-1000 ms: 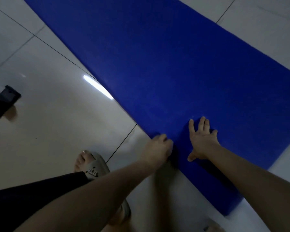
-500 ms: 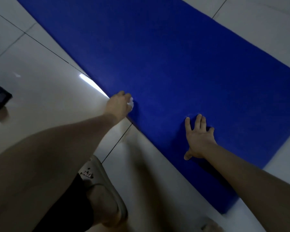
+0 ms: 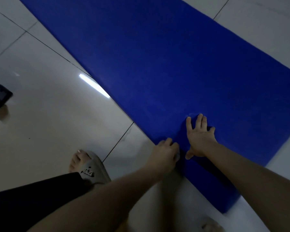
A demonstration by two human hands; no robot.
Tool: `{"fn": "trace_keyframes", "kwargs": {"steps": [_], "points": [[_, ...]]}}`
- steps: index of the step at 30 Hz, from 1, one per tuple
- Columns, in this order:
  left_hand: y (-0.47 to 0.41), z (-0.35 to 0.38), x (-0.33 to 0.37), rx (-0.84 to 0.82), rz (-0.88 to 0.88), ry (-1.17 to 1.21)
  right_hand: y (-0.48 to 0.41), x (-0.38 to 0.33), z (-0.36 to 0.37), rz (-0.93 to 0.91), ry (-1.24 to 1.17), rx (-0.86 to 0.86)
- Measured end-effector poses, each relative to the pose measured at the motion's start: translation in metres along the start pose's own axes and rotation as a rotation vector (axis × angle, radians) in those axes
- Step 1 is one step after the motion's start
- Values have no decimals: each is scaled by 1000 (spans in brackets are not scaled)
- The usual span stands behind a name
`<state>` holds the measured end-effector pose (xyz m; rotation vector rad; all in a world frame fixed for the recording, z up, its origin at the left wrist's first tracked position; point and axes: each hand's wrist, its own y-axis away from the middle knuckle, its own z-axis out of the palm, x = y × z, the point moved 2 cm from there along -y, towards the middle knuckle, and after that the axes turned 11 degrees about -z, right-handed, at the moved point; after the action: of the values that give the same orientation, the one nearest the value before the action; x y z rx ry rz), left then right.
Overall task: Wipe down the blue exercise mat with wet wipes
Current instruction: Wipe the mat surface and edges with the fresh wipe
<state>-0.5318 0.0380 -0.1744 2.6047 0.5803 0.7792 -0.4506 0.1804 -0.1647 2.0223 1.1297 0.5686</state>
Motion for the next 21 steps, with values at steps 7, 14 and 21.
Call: {"fn": "trace_keyframes", "kwargs": {"steps": [7,14,21], "points": [[-59,-78,-92,174,-22,-301,-2,0,-1,-5,-10,-14],[-99,-134,-169,414,-493,-109,-4,-1,1,1,-15,-6],[-55,-58,-72,329,-315,6,-4,-3,-2,5,-22,-3]]}}
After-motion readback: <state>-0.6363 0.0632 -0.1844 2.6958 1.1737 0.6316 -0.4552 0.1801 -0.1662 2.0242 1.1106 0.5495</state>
